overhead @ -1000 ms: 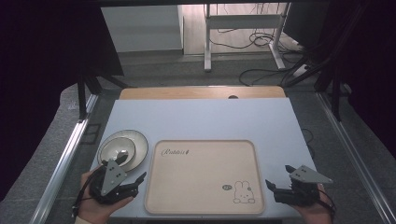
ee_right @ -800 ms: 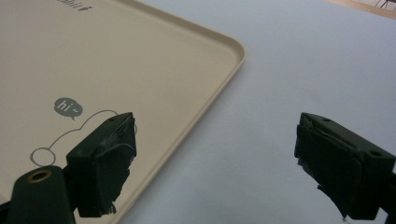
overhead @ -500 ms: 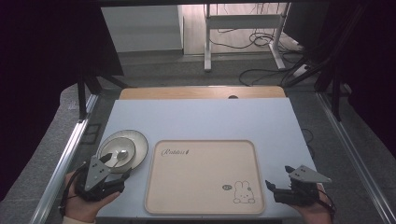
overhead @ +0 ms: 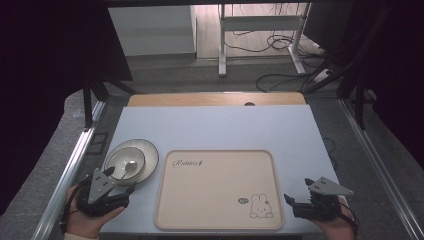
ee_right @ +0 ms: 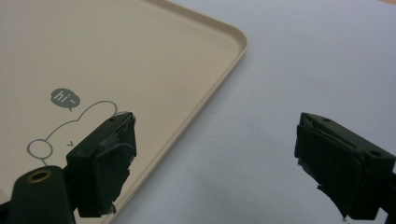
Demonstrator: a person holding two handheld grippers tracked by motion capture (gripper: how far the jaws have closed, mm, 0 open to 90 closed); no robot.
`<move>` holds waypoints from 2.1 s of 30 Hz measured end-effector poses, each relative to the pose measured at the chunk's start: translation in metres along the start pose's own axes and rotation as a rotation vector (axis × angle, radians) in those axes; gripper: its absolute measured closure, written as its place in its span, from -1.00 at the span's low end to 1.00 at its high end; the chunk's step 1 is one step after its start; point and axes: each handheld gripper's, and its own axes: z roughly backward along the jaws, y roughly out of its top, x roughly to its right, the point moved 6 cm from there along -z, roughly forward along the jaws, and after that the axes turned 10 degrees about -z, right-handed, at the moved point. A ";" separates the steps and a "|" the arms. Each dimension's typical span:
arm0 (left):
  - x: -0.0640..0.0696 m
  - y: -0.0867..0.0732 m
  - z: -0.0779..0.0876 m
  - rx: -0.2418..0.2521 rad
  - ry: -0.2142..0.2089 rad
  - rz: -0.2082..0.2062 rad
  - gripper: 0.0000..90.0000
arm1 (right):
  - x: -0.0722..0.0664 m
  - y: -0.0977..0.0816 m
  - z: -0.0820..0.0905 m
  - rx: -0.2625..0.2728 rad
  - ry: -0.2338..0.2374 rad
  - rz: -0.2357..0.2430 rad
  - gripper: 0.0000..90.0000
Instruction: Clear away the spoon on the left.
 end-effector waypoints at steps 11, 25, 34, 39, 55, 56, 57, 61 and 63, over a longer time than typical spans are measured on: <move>0.003 -0.014 -0.005 -0.018 -0.036 -0.022 -0.45 | 0.000 0.000 0.000 -0.003 -0.011 0.002 -0.72; -0.006 -0.039 -0.005 -0.051 0.003 -0.047 -0.09 | 0.001 -0.001 0.000 -0.008 -0.018 -0.003 -0.71; -0.007 -0.042 -0.005 -0.046 0.004 -0.070 0.24 | 0.001 -0.001 0.000 -0.012 -0.019 -0.001 -0.71; -0.008 -0.043 -0.005 -0.046 0.009 -0.070 0.51 | 0.002 -0.001 0.000 -0.012 -0.019 -0.003 -0.71; -0.012 -0.042 -0.005 -0.046 0.060 -0.057 0.97 | 0.001 0.000 0.001 -0.004 -0.018 0.003 -0.71; -0.012 -0.041 -0.005 -0.046 0.063 -0.057 0.98 | 0.001 0.000 0.001 -0.005 -0.018 0.003 -0.71; -0.012 -0.041 -0.004 -0.046 0.064 -0.058 0.99 | 0.001 -0.001 0.001 -0.004 -0.018 0.003 -0.71; -0.012 -0.040 -0.004 -0.040 0.064 -0.058 0.99 | 0.001 0.000 0.001 -0.003 -0.019 0.005 -0.71; -0.012 -0.040 -0.004 -0.034 0.064 -0.058 0.99 | 0.001 -0.001 0.001 -0.003 -0.019 0.005 -0.71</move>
